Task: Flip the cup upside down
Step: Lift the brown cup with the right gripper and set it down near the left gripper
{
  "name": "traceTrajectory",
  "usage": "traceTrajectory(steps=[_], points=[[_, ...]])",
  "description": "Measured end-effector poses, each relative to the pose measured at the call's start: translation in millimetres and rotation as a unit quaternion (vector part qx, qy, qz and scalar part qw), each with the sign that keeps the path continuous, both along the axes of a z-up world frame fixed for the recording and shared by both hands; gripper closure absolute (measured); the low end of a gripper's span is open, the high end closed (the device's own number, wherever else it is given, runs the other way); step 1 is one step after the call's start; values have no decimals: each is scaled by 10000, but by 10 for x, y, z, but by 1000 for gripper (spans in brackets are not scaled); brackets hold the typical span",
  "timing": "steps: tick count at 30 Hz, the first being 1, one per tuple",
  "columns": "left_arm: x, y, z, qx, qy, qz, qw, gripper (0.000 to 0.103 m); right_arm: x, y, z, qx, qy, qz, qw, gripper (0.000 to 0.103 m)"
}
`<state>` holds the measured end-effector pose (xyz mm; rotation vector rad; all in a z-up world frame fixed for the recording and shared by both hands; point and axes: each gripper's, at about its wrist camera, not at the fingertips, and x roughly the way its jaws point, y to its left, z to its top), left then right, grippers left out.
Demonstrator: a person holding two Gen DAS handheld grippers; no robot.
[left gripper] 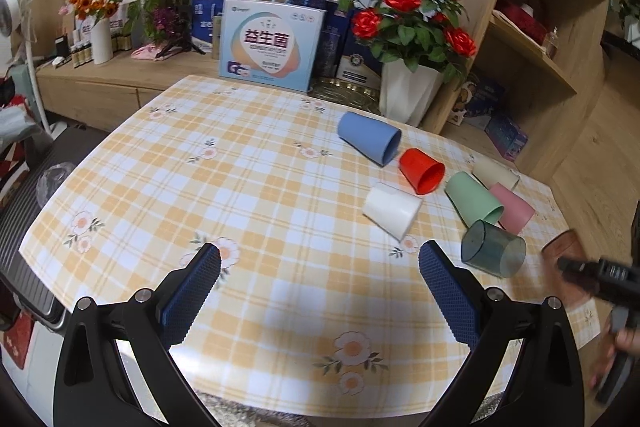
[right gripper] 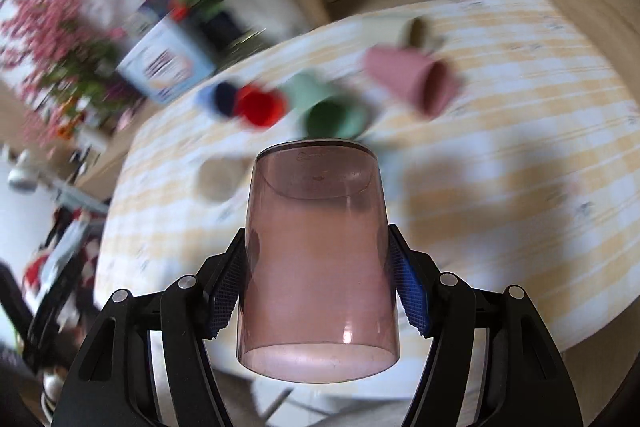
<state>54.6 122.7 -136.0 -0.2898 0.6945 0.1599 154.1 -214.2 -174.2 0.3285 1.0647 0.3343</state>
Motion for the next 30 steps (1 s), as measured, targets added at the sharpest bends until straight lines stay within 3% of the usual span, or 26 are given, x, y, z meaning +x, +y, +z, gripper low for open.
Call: traceTrajectory(steps=[6,12,22,27,30], points=[[-152,274,34,-125,-37,258,9996,6,60,924,-276,-259,290,634,9972,38],[-168,468,-19,-175,30,395,9991,6,188,1418,-544,-516,511,772,9944,38],[-115,571,-177,-298,149,369,9988,6,145,1593,-813,-732,720,822,9913,38],[-69,541,-150,-255,217,366,9988,6,121,1607,-730,-733,668,916,9908,37],[-38,501,-111,-251,224,321,9989,6,74,1513,-602,-530,423,893,9937,30]])
